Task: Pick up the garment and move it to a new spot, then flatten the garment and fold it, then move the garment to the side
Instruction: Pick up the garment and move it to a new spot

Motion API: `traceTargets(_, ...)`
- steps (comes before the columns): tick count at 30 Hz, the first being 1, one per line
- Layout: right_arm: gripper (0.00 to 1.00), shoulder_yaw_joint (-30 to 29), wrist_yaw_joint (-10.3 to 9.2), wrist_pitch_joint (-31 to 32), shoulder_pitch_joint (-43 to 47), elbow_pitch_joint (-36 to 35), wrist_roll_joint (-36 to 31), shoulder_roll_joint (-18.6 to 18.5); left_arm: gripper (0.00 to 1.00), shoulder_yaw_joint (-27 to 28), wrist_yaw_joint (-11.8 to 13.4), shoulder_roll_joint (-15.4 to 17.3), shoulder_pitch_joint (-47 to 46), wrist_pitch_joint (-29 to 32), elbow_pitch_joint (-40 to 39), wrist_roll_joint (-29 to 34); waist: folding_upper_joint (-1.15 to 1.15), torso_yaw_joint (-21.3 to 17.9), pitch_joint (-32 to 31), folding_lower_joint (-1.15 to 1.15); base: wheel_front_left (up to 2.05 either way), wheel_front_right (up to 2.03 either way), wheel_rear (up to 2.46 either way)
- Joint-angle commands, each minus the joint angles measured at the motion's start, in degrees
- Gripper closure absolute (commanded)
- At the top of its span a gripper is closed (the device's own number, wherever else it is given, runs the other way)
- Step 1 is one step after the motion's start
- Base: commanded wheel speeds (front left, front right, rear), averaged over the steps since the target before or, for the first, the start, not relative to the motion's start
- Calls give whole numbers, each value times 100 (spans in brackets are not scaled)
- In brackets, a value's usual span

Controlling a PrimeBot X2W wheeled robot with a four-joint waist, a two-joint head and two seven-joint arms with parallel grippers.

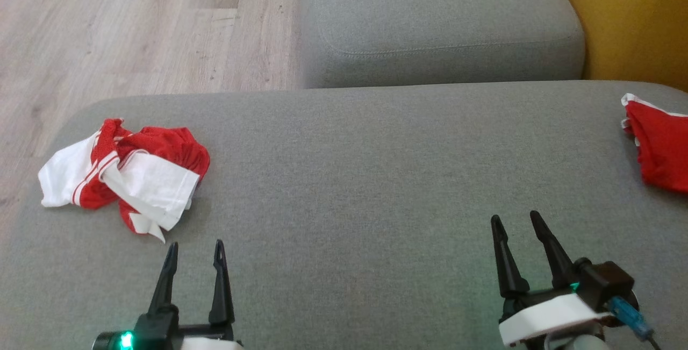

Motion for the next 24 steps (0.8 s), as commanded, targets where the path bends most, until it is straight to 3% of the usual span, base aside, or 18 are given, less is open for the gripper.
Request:
traceTargets(1,0,158,-4,-60,-111,-206,41,-10,0,223,2,-9,-206,-29,-169,-32,0,0,-6,0,0,0,0)
traceTargets(11,0,141,-4,-60,-57,-180,120,-10,0,229,21,-9,-232,-29,-225,-3,0,271,-3,0,0,0,0)
traceTargets(24,0,345,-4,-60,-207,-185,126,-10,0,259,84,-9,-253,-29,-412,46,0,1737,236,0,0,0,0)
